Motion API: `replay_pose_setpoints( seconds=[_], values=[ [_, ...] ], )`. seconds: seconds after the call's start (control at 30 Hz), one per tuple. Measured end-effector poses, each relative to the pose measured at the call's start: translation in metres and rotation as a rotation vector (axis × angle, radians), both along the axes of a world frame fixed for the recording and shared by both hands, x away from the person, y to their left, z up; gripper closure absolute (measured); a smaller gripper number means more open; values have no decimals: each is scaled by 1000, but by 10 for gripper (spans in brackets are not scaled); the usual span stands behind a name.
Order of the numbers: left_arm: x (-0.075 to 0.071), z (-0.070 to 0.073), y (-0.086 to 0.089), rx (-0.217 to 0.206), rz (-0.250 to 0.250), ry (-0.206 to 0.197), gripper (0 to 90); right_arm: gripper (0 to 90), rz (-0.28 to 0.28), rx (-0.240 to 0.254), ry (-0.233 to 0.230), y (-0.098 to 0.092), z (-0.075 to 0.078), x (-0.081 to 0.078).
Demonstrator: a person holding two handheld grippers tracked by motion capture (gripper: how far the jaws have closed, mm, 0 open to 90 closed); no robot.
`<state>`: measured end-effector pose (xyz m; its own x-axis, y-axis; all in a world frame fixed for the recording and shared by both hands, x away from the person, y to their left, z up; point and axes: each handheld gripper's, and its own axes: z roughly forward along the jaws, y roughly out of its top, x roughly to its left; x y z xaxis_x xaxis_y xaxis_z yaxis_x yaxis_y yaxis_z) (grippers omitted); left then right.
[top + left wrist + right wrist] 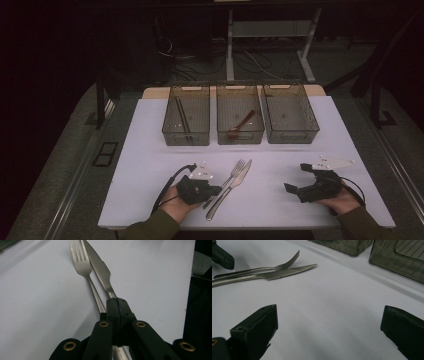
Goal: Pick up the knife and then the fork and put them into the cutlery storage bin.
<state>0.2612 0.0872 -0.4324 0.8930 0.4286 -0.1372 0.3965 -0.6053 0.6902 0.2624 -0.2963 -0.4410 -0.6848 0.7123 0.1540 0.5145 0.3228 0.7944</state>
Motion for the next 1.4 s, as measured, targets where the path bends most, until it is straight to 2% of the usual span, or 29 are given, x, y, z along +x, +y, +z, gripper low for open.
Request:
replay_pose_setpoints(
  seconds=[0.13, 0.23, 0.5, 0.63, 0.97, 1.1, 1.17, 1.23, 1.33, 1.4],
  values=[
    [0, -4, -4, 28, -6, -4, 890, 15, 0, 0, 0, 0, 0, 0],
    [0, -7, -7, 41, -6, 7, 890, 15, -2, -1, 1, 0, 0, 0],
    [-2, -7, -10, 71, -11, -29, 891, 15, -3, -1, 0, 0, 0, 0],
    [-3, -6, -10, 88, 4, -46, 892, 15, -5, 0, 0, 0, 0, 0],
    [5, -5, 0, 146, 68, -106, 892, 15, -6, 2, -1, 0, 0, 0],
    [13, -3, 9, 145, 117, -124, 891, 15, -6, 2, -1, 0, 1, 0],
    [17, -2, 15, 159, 135, -136, 891, 15, -5, 1, -1, 0, 0, 0],
    [21, -3, 20, 109, 140, -88, 891, 15, -5, 1, 0, 0, 0, 0],
    [21, -1, 23, 72, 133, -80, 889, 15, -6, 2, -1, 0, 0, 0],
    [23, 3, 24, 60, 122, -76, 831, 15, -6, 3, 0, -1, 0, 0]
  ],
)
